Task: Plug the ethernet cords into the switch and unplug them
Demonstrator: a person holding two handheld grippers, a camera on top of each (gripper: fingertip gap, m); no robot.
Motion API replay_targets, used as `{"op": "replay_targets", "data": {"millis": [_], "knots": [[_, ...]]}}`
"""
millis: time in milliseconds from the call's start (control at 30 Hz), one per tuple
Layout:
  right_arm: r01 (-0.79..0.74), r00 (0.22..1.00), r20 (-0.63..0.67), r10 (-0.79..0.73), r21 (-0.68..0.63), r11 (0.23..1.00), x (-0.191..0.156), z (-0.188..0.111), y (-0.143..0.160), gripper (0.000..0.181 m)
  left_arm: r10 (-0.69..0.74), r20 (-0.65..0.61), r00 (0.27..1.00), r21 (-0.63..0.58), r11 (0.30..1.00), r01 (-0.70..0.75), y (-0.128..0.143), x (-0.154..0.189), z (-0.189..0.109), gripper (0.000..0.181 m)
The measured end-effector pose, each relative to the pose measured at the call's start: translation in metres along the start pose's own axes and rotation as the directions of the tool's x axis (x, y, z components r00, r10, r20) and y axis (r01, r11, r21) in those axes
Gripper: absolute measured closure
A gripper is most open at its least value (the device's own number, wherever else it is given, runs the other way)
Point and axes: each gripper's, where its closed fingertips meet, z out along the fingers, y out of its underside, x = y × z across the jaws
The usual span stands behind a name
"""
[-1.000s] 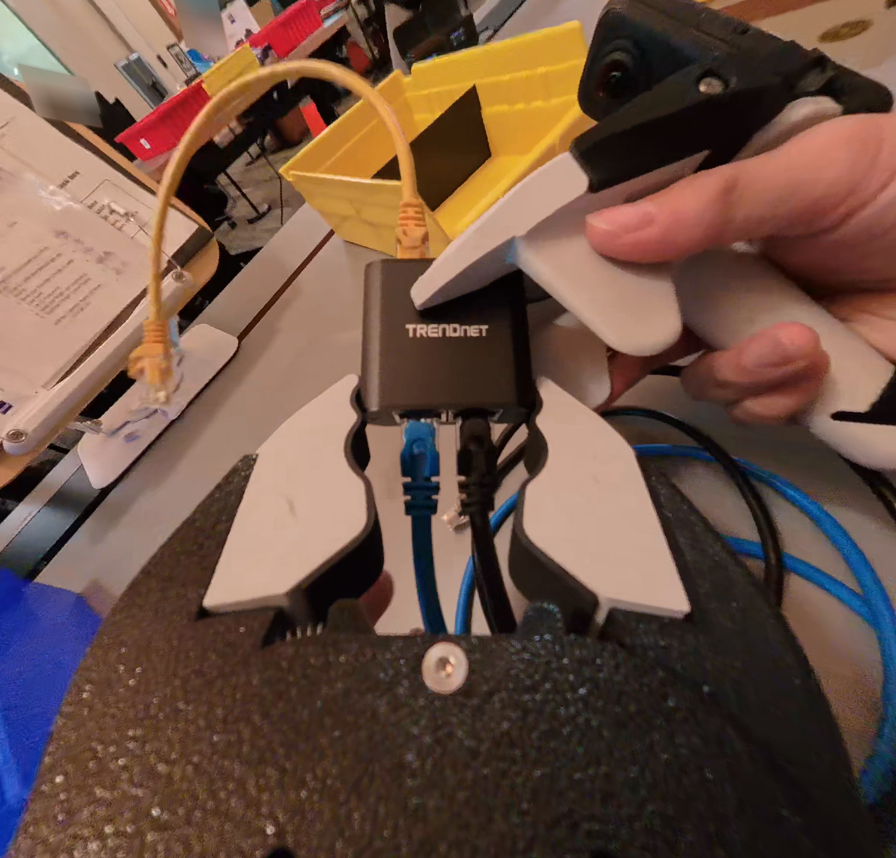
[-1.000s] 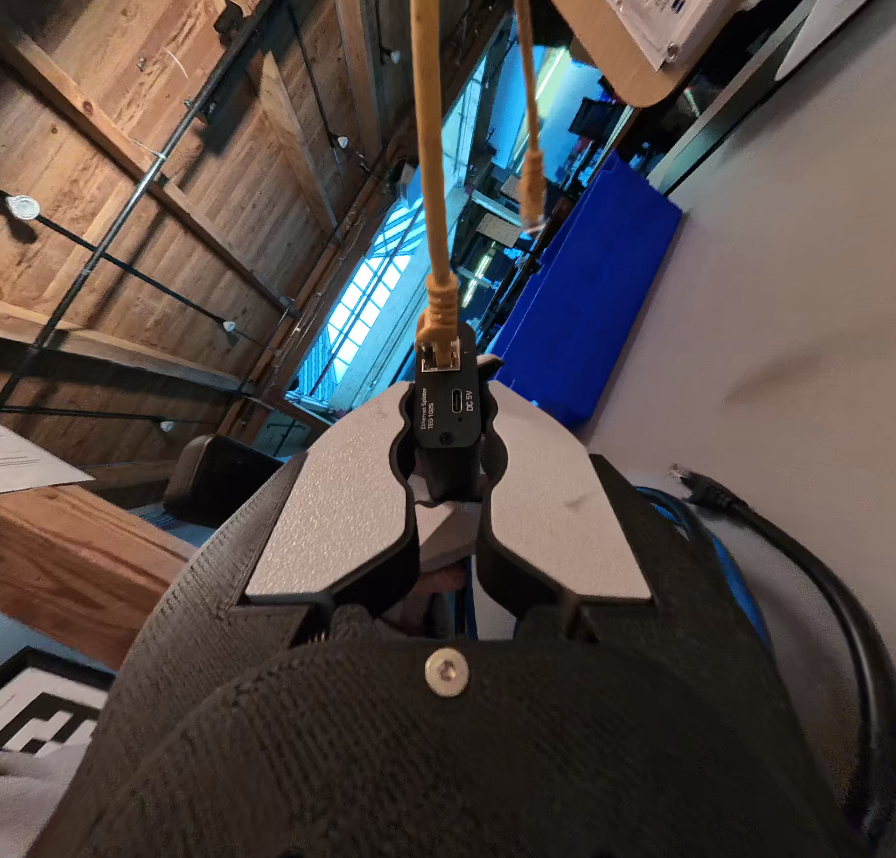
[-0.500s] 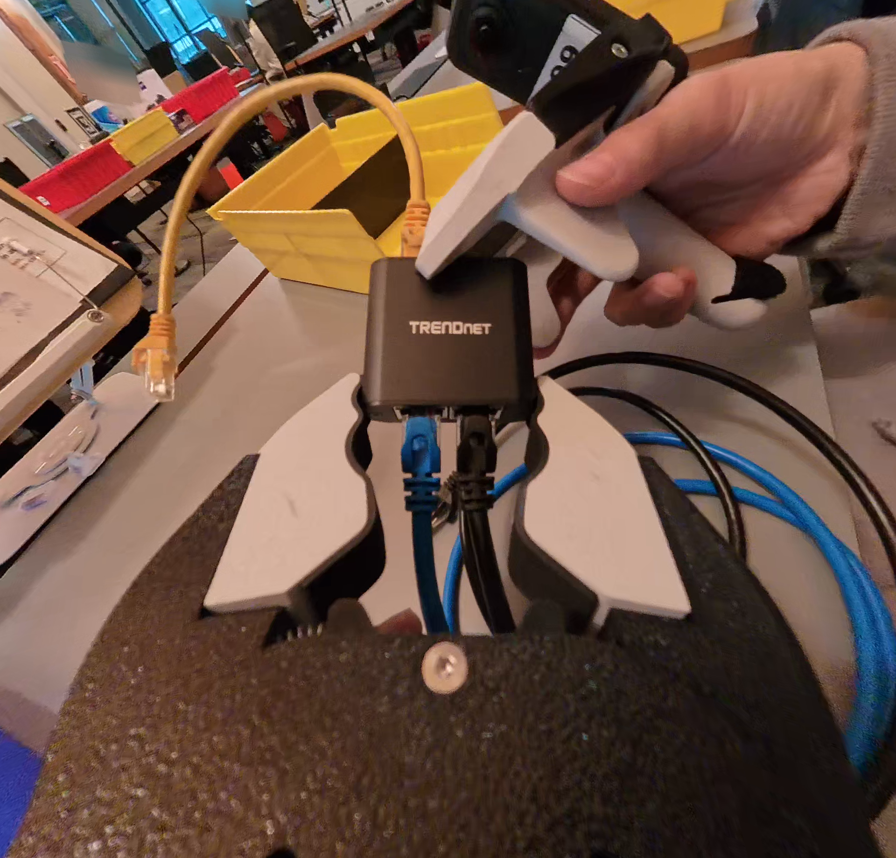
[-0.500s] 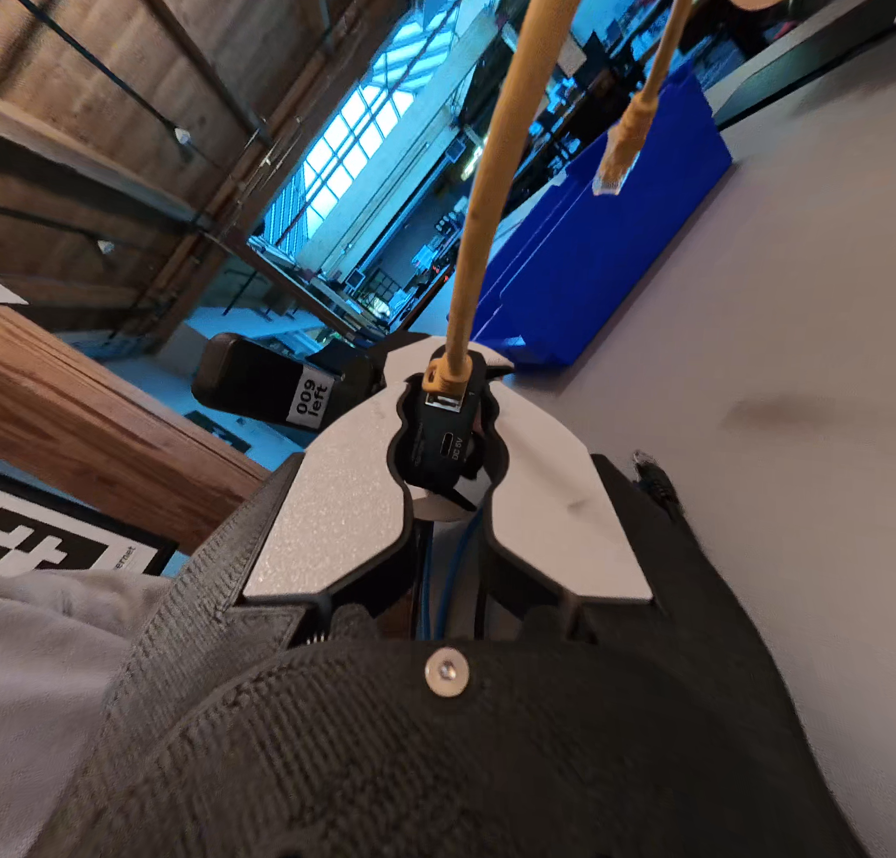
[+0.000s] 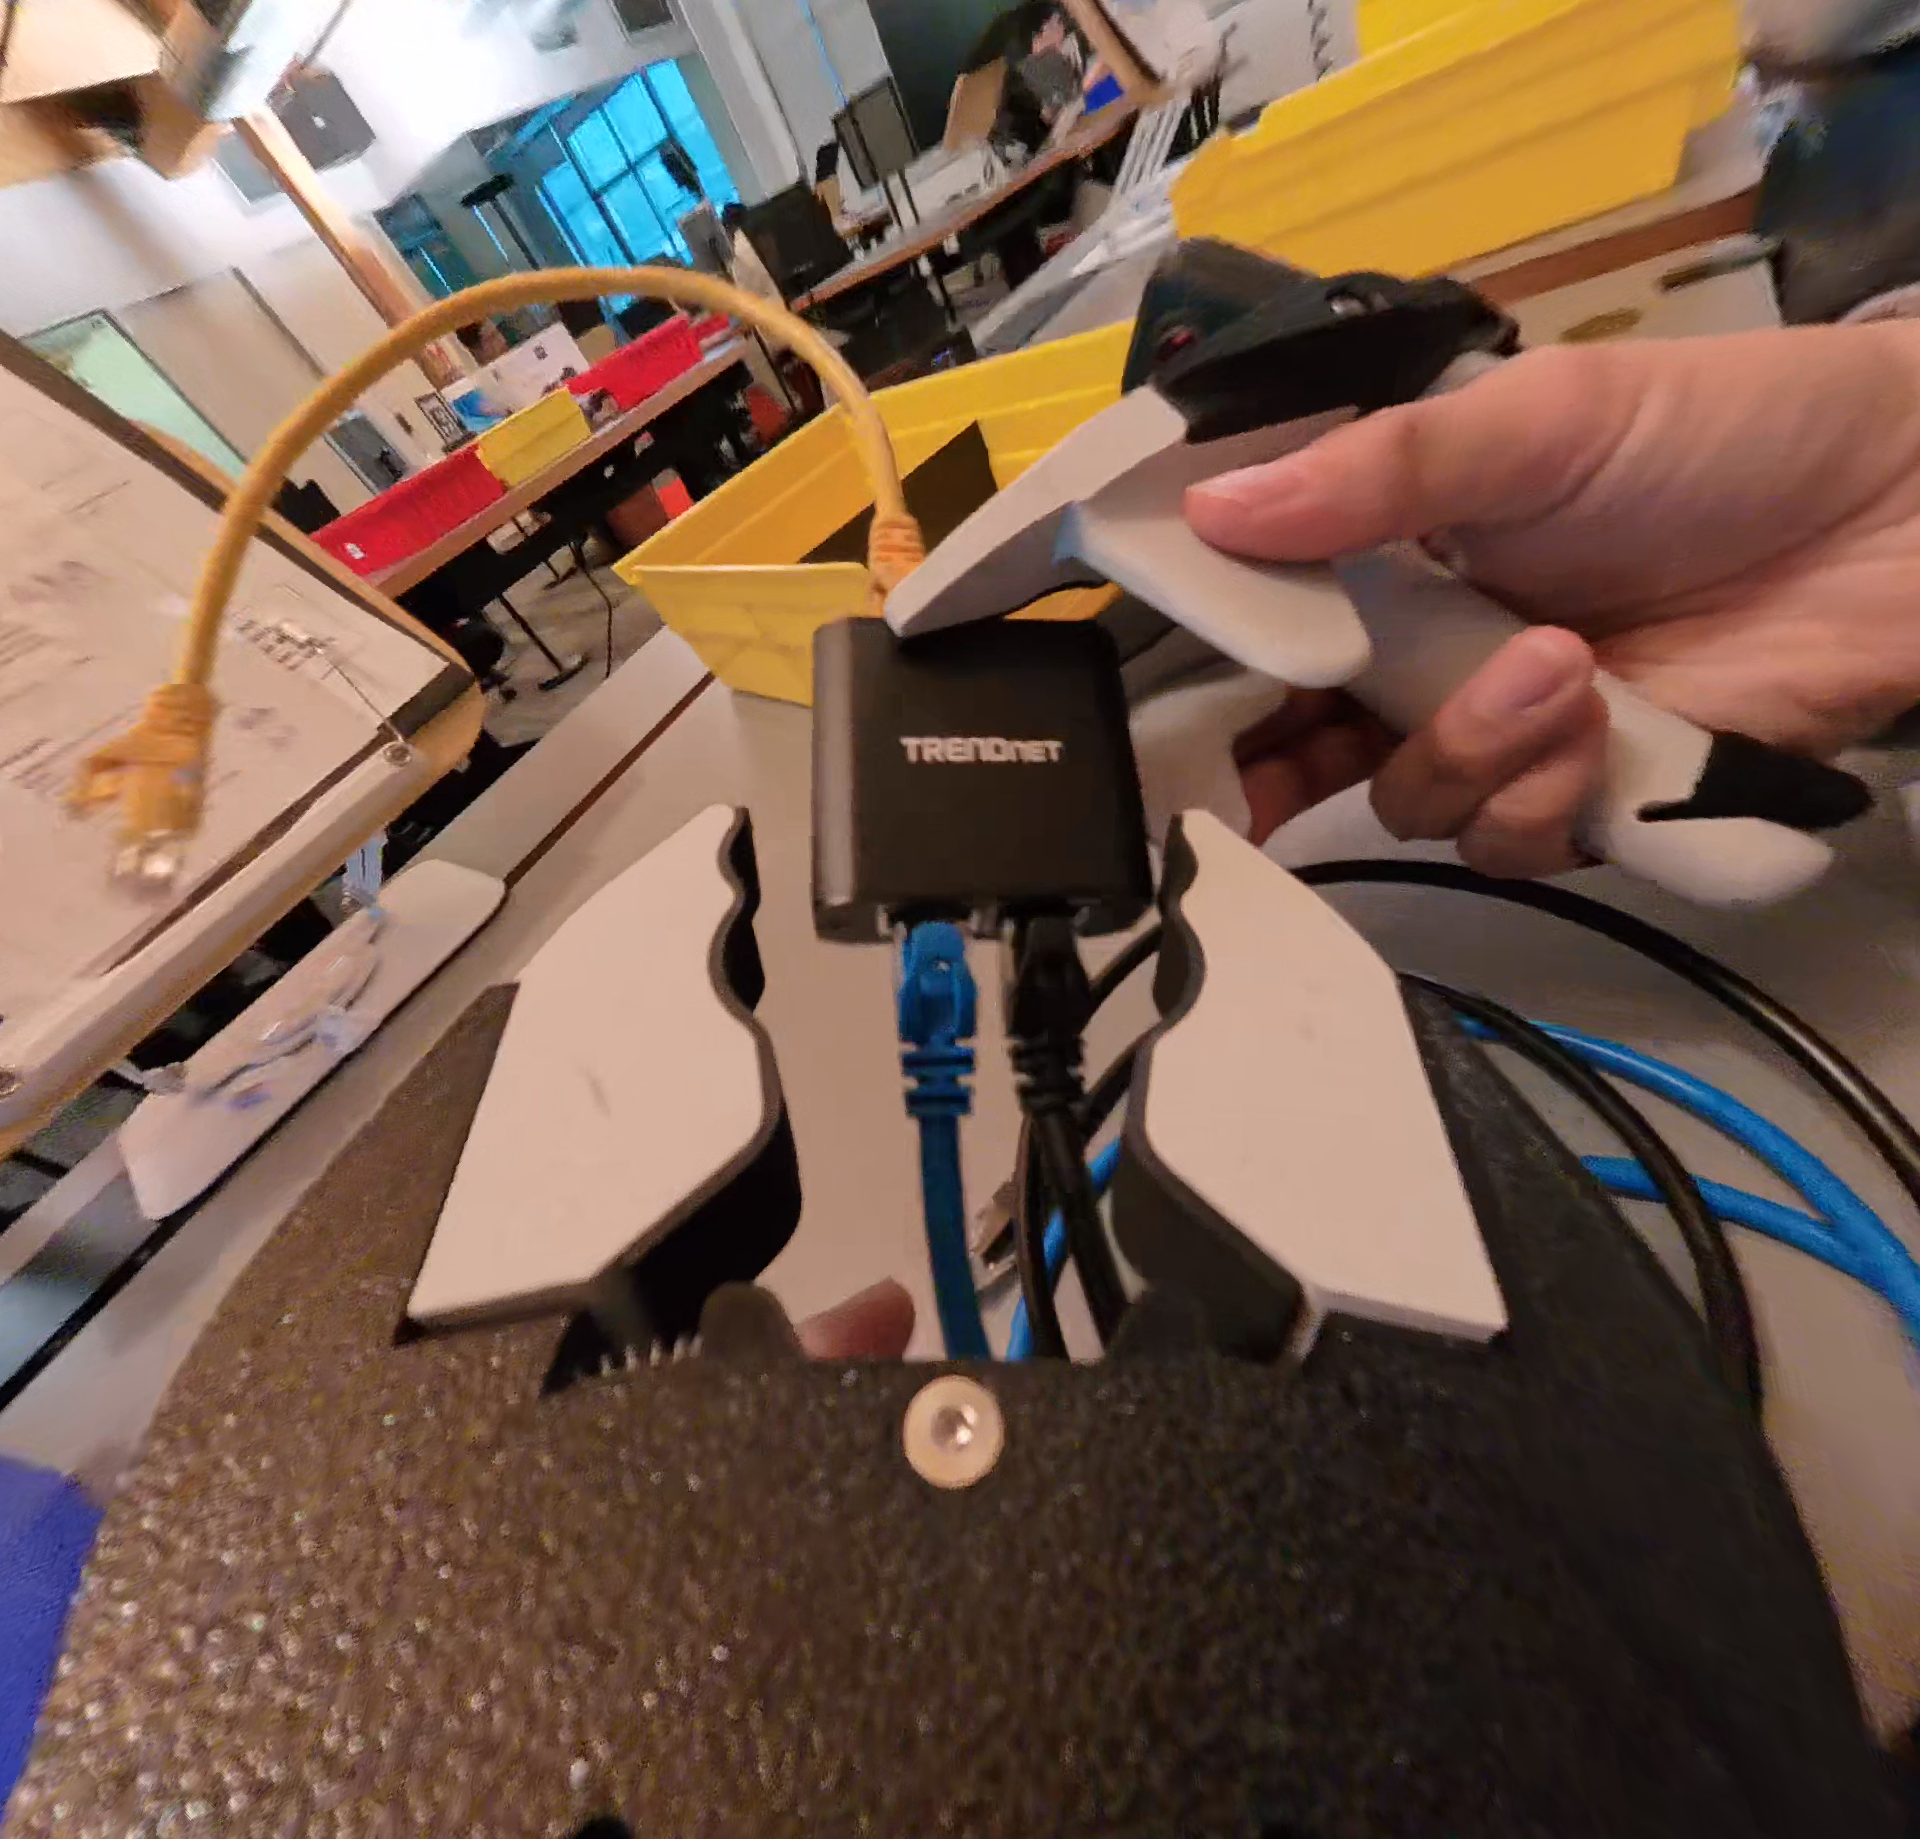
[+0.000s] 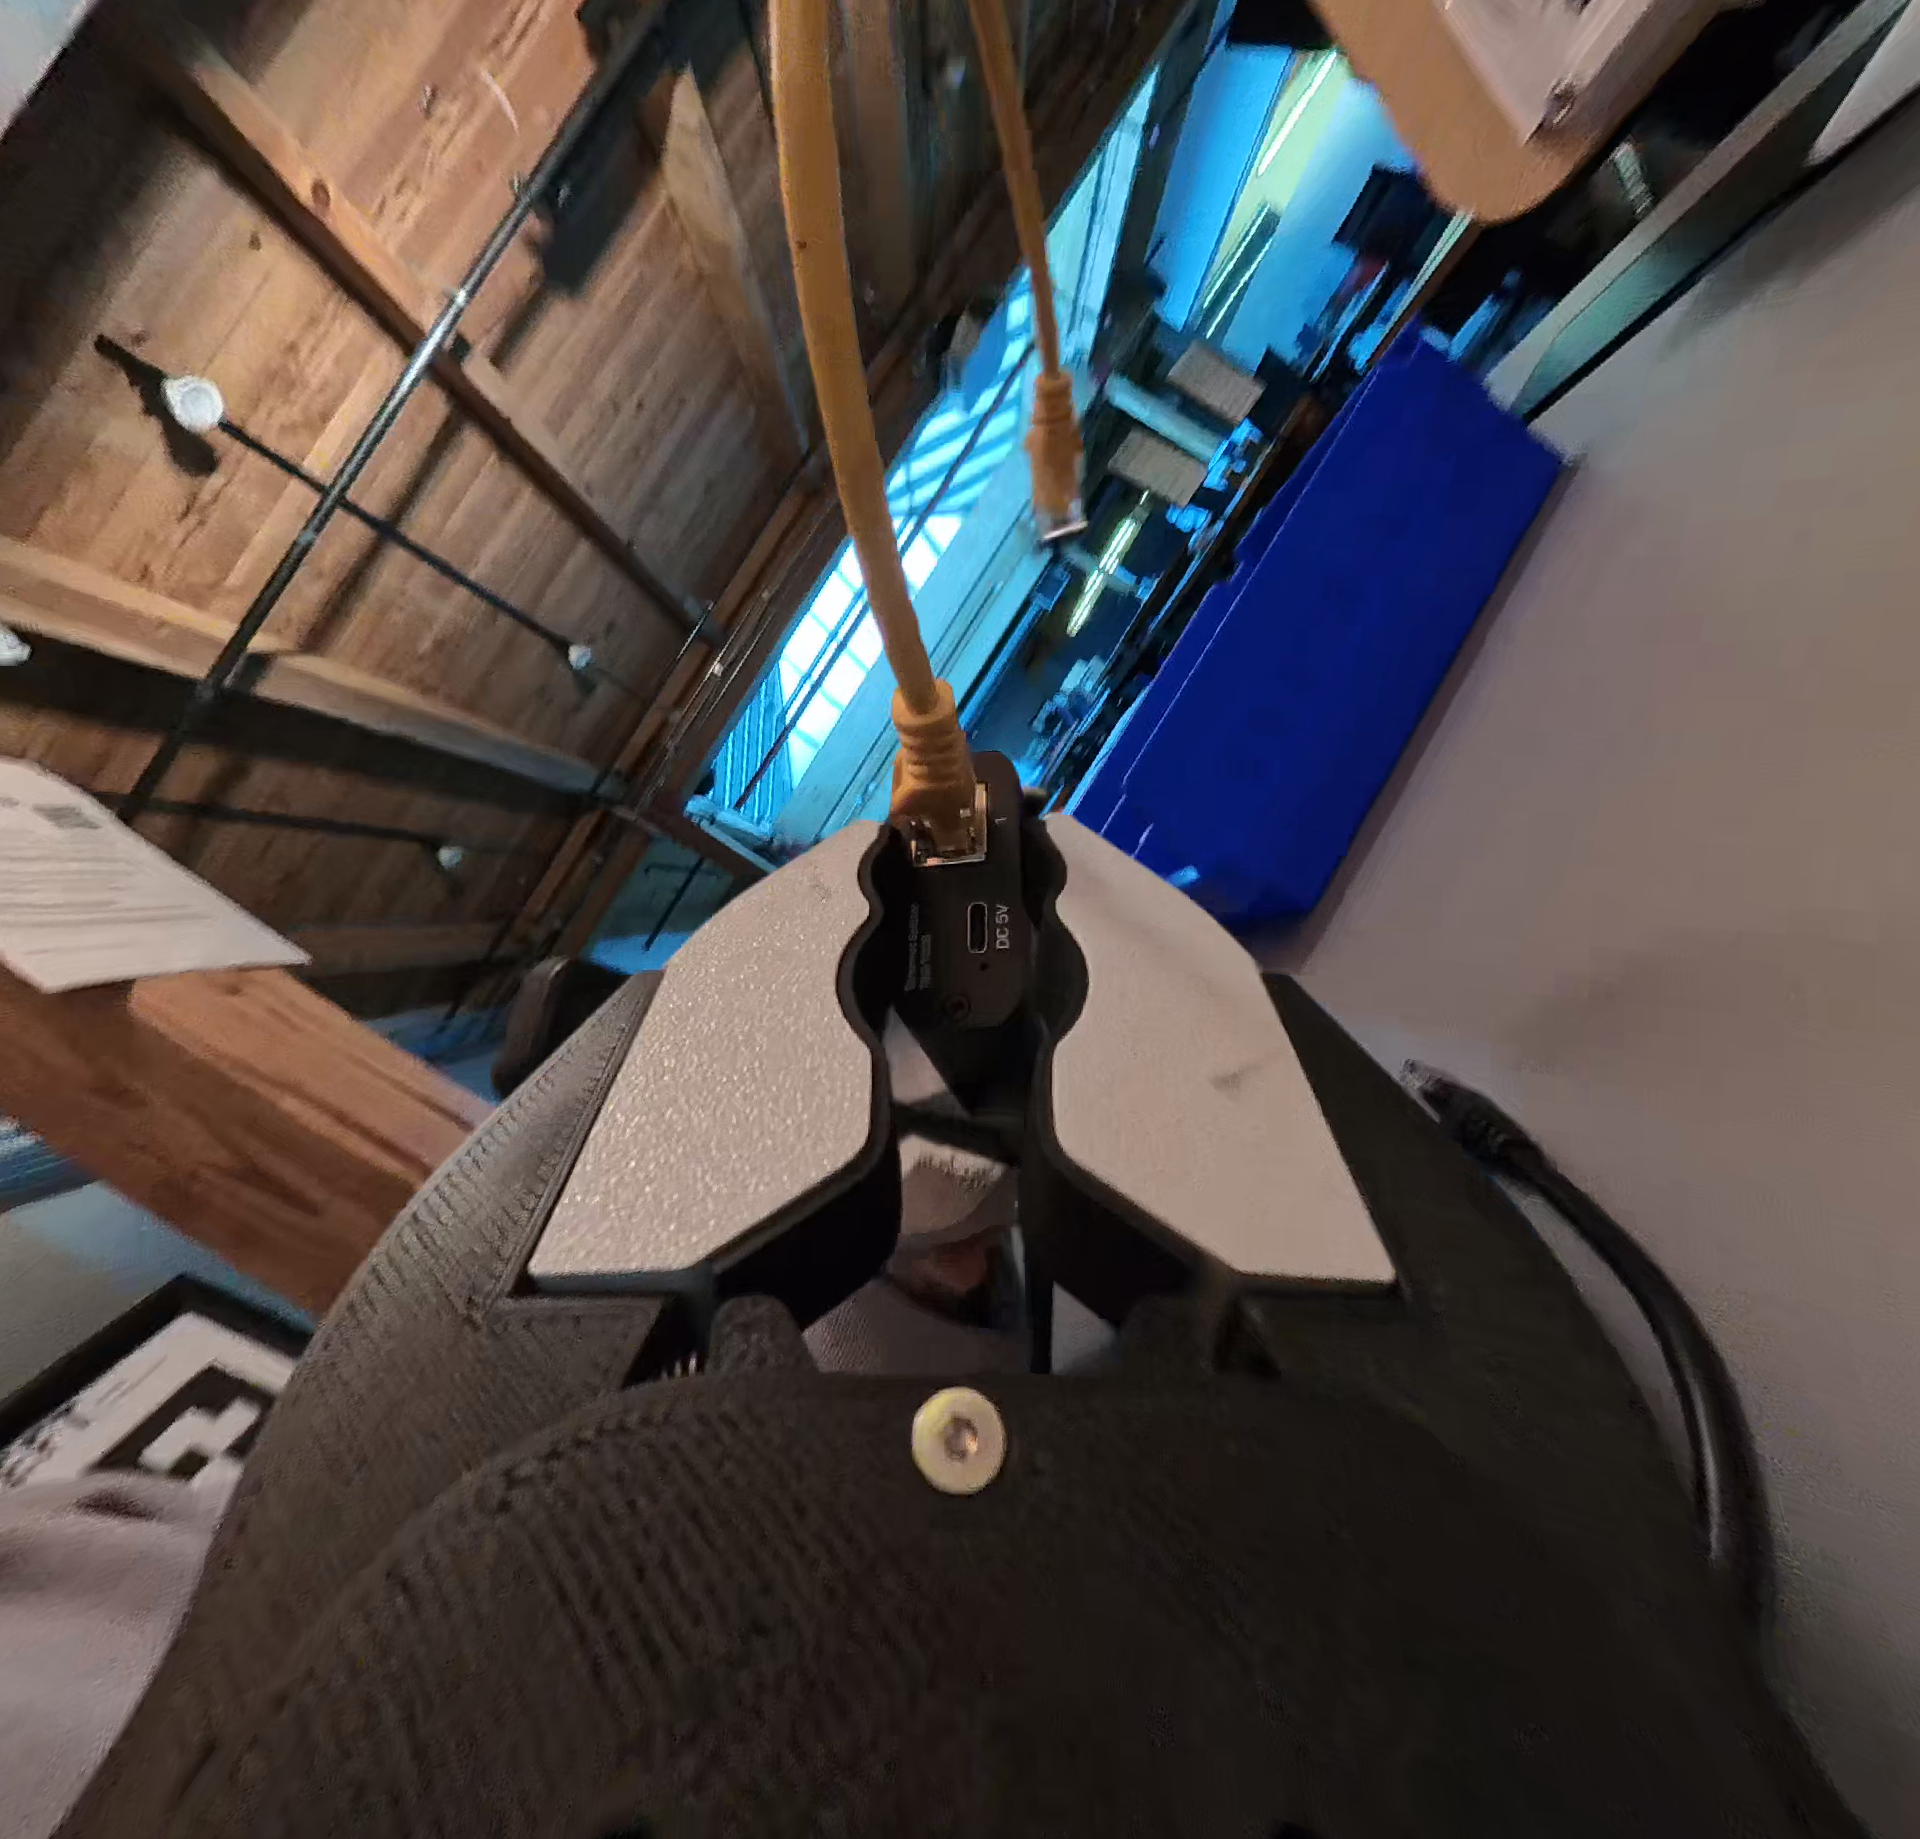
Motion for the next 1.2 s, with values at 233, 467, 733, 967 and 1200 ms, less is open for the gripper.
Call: {"op": "replay_targets", "data": {"millis": [233,467,733,967,1200], "knots": [[-0.102,0.995,0.001,0.103,0.119,0.988,0.003,-0.008,-0.009,0.158,0.035,-0.010,0.999,-0.146,0.989,-0.036,-0.009,0.007,0.001,0.111],[-0.170,0.985,0.029,0.168,0.150,0.974,-0.005,-0.004,-0.004,0.158,-0.041,0.084,0.996,-0.060,0.997,0.046,-0.007,0.002,0.012,0.118],[0.066,0.993,-0.093,-0.076,-0.109,0.992,0.010,-0.004,0.011,0.158,-0.060,0.003,0.998,0.010,0.998,0.060,0.009,0.008,0.011,0.120],[0.271,0.940,-0.010,-0.341,-0.583,0.766,0.015,-0.020,0.054,0.136,-0.003,-0.157,0.988,-0.058,0.998,-0.006,0.016,0.014,-0.006,0.120],[0.664,0.473,0.137,-0.870,-0.705,0.250,0.019,-0.050,0.020,0.116,-0.186,-0.188,0.964,-0.168,0.974,0.155,0.038,0.001,-0.023,0.120]]}}
